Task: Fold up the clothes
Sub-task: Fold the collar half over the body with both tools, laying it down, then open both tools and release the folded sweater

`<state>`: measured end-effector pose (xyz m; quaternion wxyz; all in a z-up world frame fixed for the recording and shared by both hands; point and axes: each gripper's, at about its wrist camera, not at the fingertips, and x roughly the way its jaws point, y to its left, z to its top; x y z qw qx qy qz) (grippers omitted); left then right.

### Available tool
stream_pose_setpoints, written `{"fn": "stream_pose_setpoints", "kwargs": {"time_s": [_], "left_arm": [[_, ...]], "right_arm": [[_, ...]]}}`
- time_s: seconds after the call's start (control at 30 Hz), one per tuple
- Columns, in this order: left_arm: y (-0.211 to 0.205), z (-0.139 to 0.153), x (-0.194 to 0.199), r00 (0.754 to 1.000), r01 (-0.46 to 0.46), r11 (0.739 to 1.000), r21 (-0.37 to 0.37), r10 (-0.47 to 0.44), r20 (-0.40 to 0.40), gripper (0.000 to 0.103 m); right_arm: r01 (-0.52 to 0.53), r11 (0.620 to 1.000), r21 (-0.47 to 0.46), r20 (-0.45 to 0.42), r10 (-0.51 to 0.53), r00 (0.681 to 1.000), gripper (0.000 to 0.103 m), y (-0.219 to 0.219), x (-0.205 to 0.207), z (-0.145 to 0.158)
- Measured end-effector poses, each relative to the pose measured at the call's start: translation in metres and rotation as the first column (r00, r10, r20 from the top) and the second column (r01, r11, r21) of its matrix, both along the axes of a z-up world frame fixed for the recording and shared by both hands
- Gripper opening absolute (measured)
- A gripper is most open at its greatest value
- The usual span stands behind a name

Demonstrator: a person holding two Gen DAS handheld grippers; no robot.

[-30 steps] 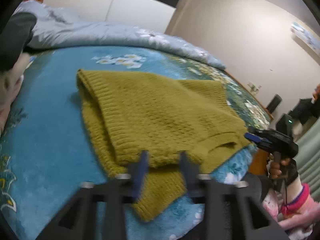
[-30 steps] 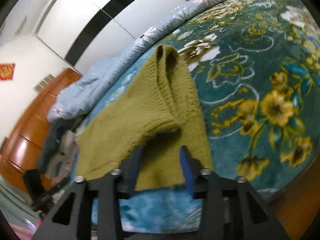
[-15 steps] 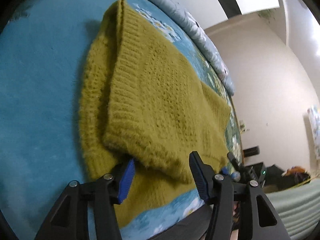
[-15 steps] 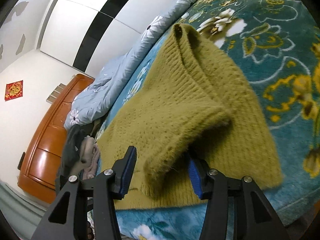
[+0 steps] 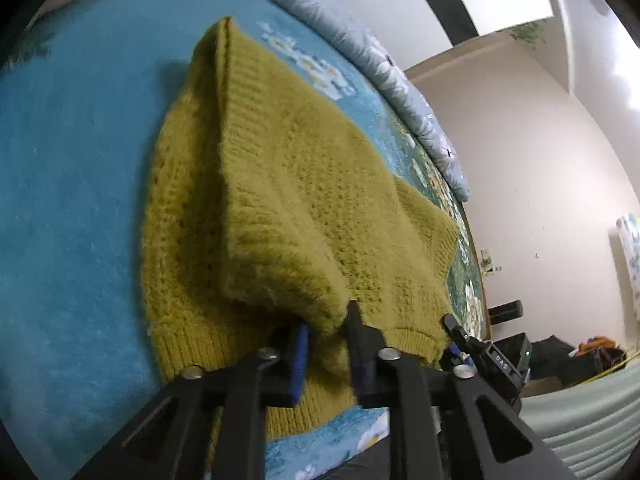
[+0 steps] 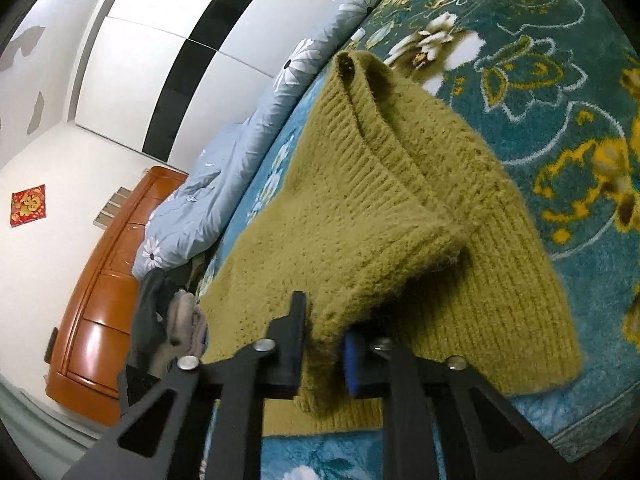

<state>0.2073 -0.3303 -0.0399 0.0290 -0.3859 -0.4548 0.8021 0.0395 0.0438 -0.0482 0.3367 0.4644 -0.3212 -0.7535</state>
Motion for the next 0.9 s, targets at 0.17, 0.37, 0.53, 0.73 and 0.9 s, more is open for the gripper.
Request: {"fn": "stream_pose_setpoints", "kwargs": {"time_s": [0.17, 0.37, 0.53, 0.73, 0.9], "left_arm": [[0.005, 0.017, 0.004, 0.998, 0.04, 0.999, -0.028, -0.041, -0.051, 0.012], [0.01, 0.017, 0.019, 0.996, 0.078, 0.994, -0.075, -0.08, -0.024, 0.012], [0.011, -0.013, 0.016, 0.995, 0.068, 0.996, -0.051, -0.064, 0.08, 0.012], [0.005, -0.012, 0.019, 0.993, 0.084, 0.996, -0.034, -0.081, 0.091, 0.017], [-0.001, 0.009, 0.022, 0.992, 0.077, 0.986, -0.146, -0.06, 0.115, 0.05]], "right_arm": [[0.005, 1.0, -0.023, -0.074, -0.007, 0.997, 0.01, 0.007, 0.007, 0.017], [0.002, 1.0, 0.025, -0.147, 0.001, 0.989, 0.01, 0.018, 0.02, 0.029], [0.015, 0.997, 0.079, -0.038, -0.012, 0.999, 0.01, 0.02, 0.02, -0.004], [0.013, 0.997, 0.078, -0.014, -0.012, 1.0, 0.011, 0.021, 0.021, -0.011], [0.038, 0.992, 0.117, -0.049, -0.032, 0.998, 0.015, 0.034, 0.023, 0.0]]}}
